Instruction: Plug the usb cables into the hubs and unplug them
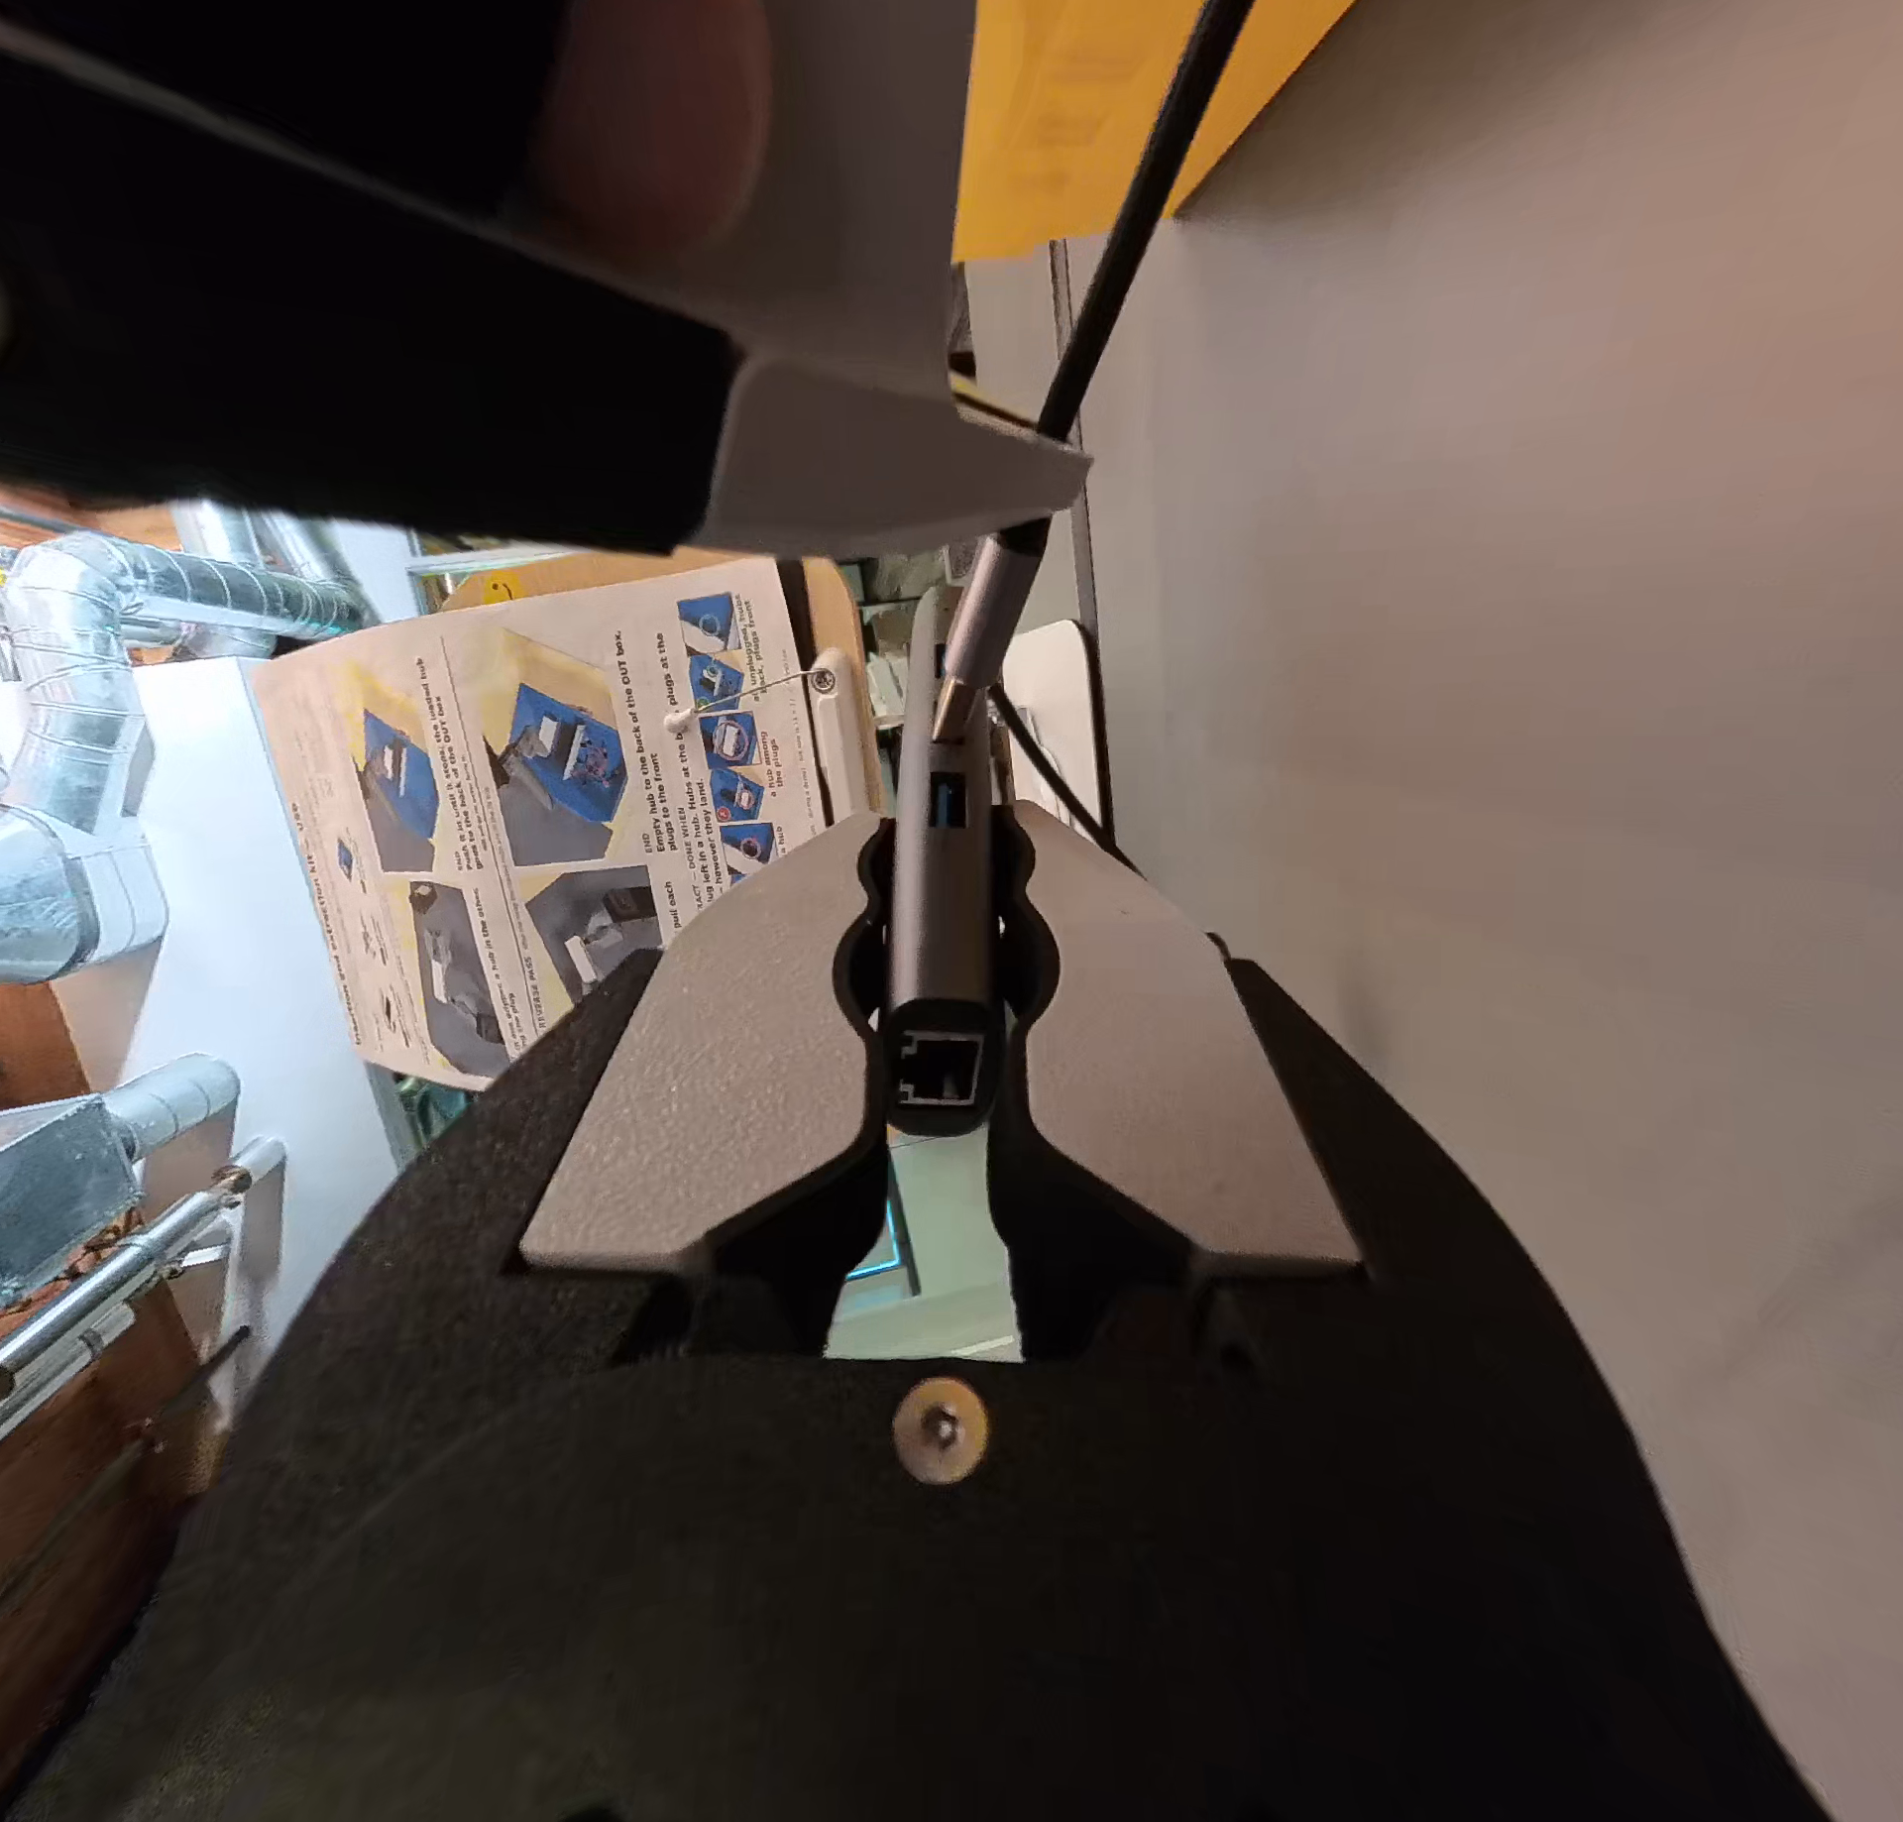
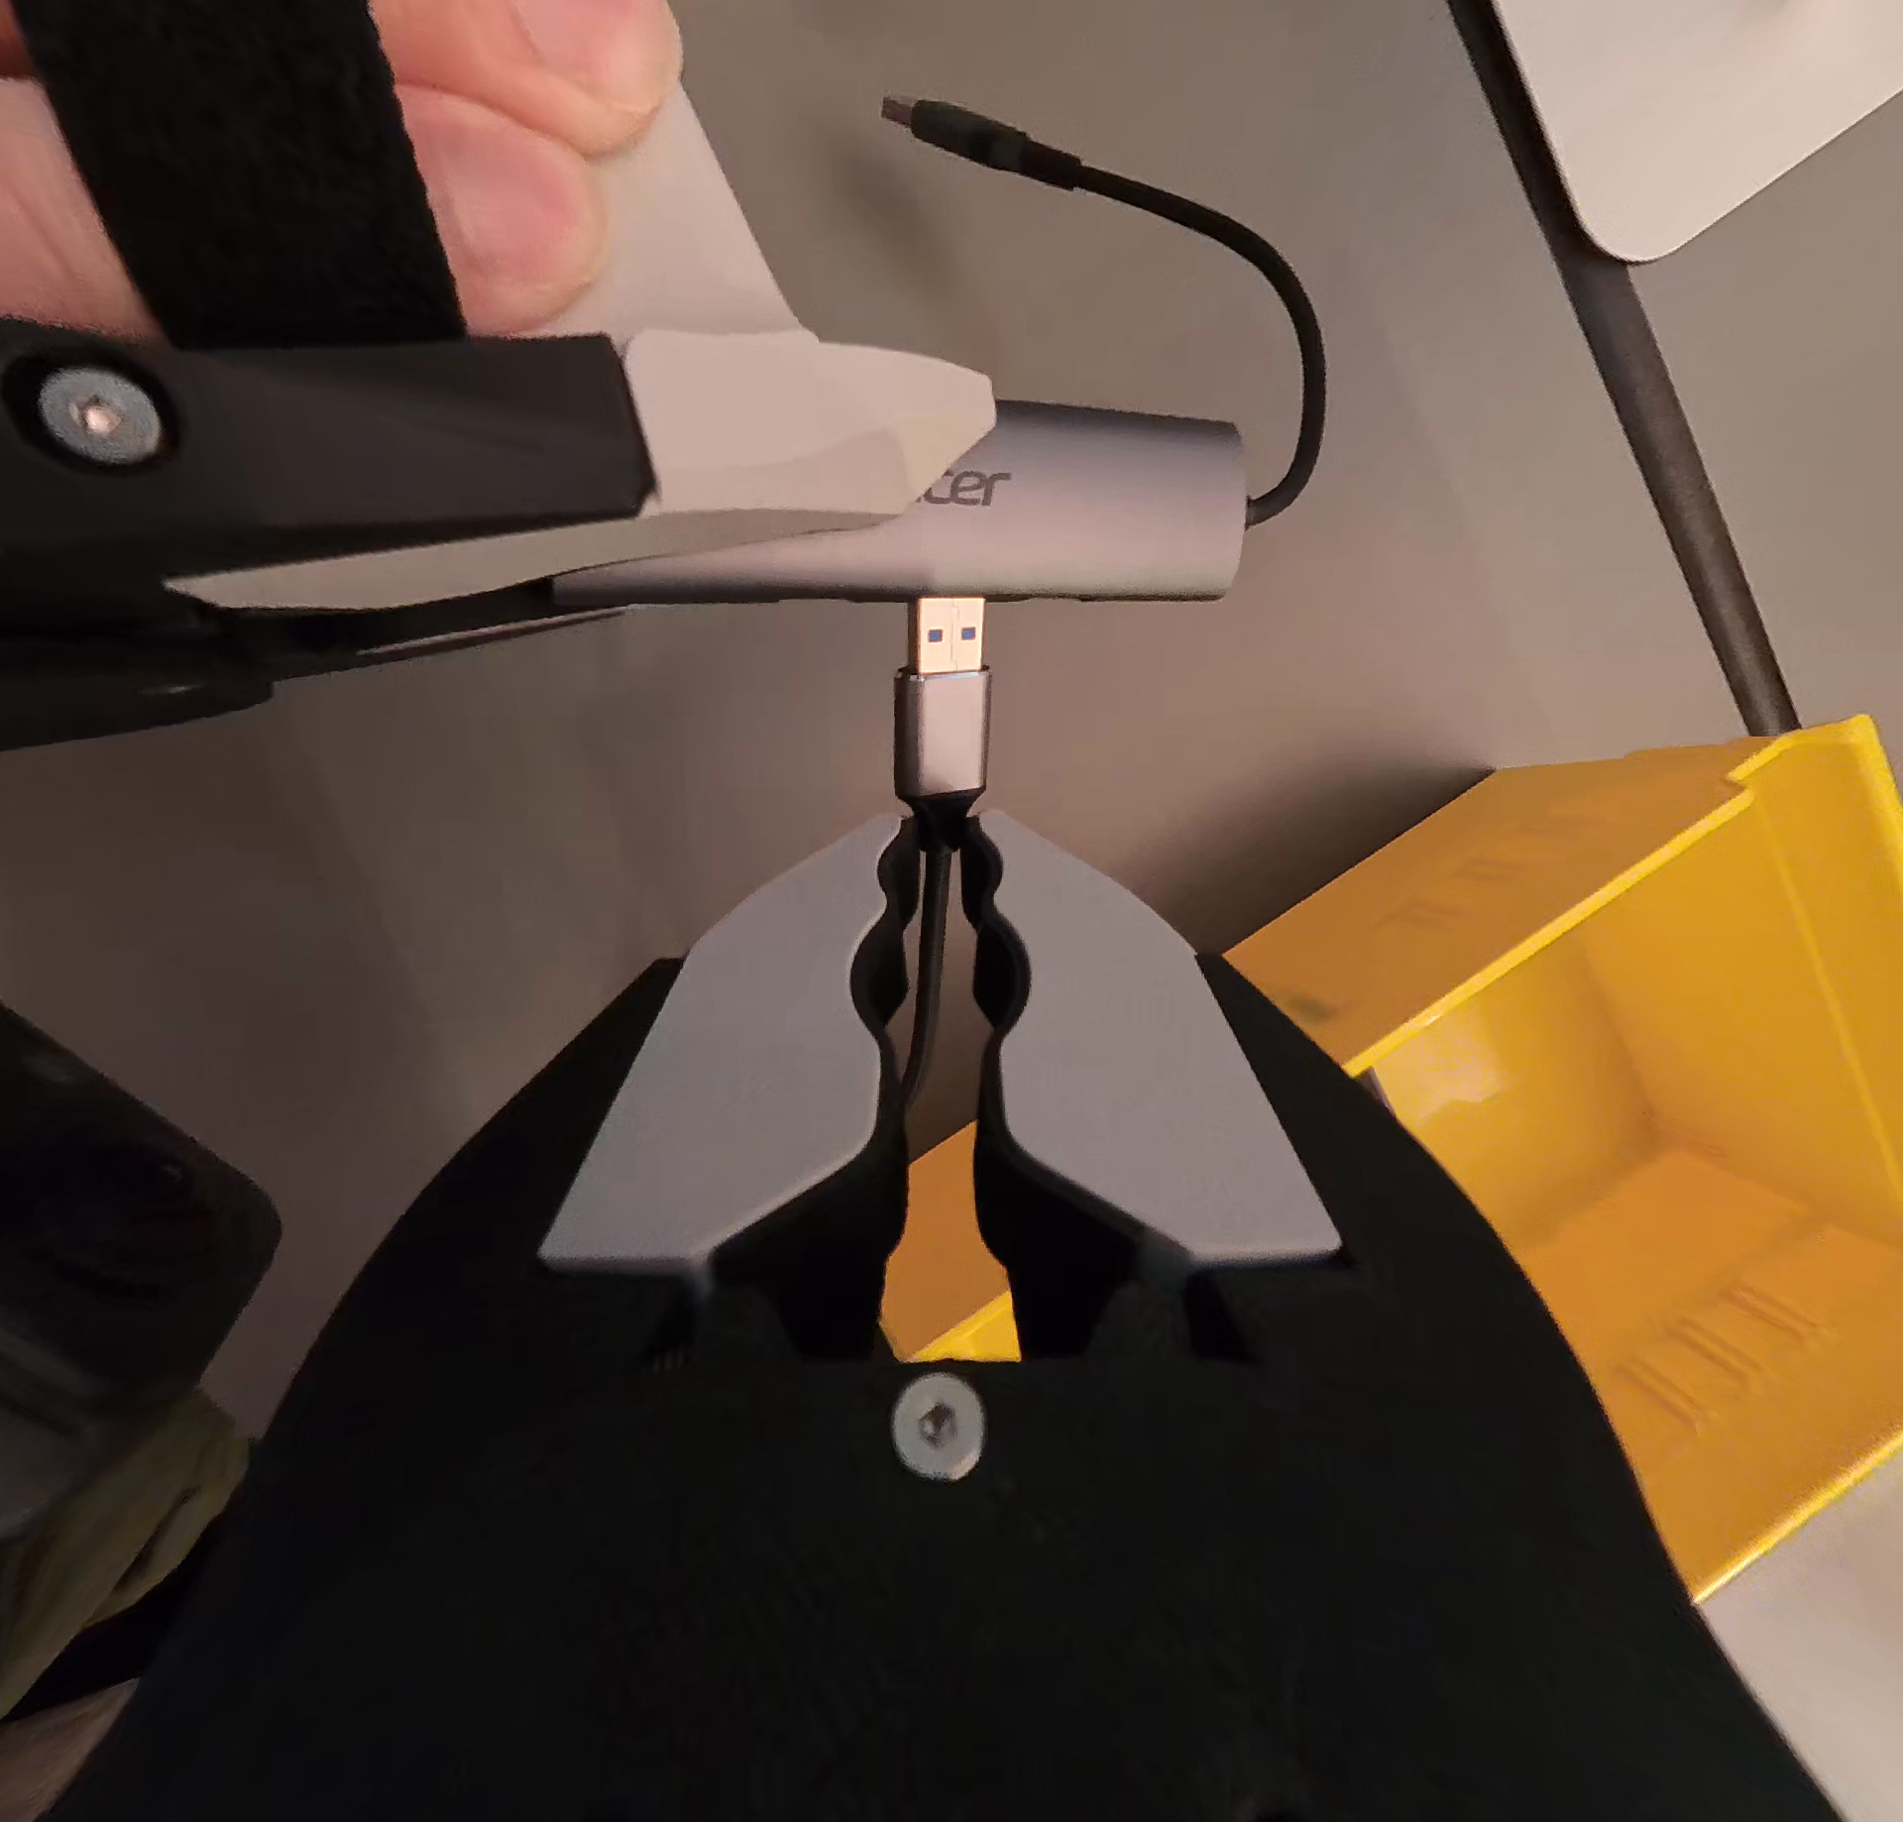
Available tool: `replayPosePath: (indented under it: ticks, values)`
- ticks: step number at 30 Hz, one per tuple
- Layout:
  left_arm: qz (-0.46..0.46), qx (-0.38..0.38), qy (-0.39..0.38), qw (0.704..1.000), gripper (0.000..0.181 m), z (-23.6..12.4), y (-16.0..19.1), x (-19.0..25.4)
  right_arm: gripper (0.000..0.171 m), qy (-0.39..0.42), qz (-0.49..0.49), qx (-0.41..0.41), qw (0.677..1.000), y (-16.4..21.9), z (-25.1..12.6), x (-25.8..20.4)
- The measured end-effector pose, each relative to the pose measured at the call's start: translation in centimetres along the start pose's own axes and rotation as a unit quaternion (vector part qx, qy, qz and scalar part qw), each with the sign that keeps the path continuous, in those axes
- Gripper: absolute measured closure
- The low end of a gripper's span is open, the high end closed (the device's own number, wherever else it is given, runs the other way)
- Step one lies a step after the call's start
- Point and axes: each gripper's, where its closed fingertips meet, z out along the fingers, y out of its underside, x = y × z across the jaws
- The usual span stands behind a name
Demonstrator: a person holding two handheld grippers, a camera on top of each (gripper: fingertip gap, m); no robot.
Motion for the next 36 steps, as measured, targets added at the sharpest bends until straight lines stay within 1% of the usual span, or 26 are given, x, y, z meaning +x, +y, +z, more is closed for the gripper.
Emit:
replayPosePath:
  ticks: [4, 6, 10, 19, 21, 23, 26, 32, 36]
  values:
    - [0.020, -0.003, 0.002, 1.000, 0.165, 0.1, 0.0, 0.4, 0.162, 0.005, -0.010, -0.007, 1.000, 0.0, 0.2, 0.0]
    - [0.025, 0.007, 0.003, 1.000, 0.165, 0.1, 0.1, 0.4, 0.162, 0.006, -0.019, -0.003, 1.000, 0.0, 0.1, -0.1]
    - [0.043, 0.022, 0.001, 0.999, 0.165, -0.2, 0.1, 0.2, 0.162, -0.006, -0.014, 0.010, 1.000, -0.2, -0.4, -0.2]
    - [0.062, 0.031, 0.001, 0.998, 0.165, -0.3, -0.1, 0.5, 0.163, -0.028, -0.002, 0.004, 1.000, 0.0, -0.2, -0.7]
    - [0.054, 0.029, 0.005, 0.998, 0.165, -0.2, 0.1, 0.5, 0.163, -0.015, -0.009, 0.011, 1.000, -0.3, -0.4, -0.5]
    - [0.045, 0.028, 0.011, 0.999, 0.165, -0.3, 0.2, 0.5, 0.163, 0.018, -0.048, 0.007, 0.999, -0.4, -0.7, -0.4]
    - [0.039, 0.037, 0.008, 0.999, 0.165, -0.4, 0.1, 0.3, 0.163, 0.037, -0.055, 0.003, 0.998, -0.4, -1.0, -0.4]
    - [-0.014, 0.072, 0.006, 0.997, 0.165, -0.8, 0.2, -0.7, 0.163, -0.029, -0.009, 0.044, 0.999, -0.8, -1.6, -0.7]
    - [-0.075, 0.111, 0.036, 0.990, 0.165, -1.2, -0.4, -0.8, 0.162, -0.049, -0.003, 0.038, 0.998, -0.3, -1.7, -0.8]
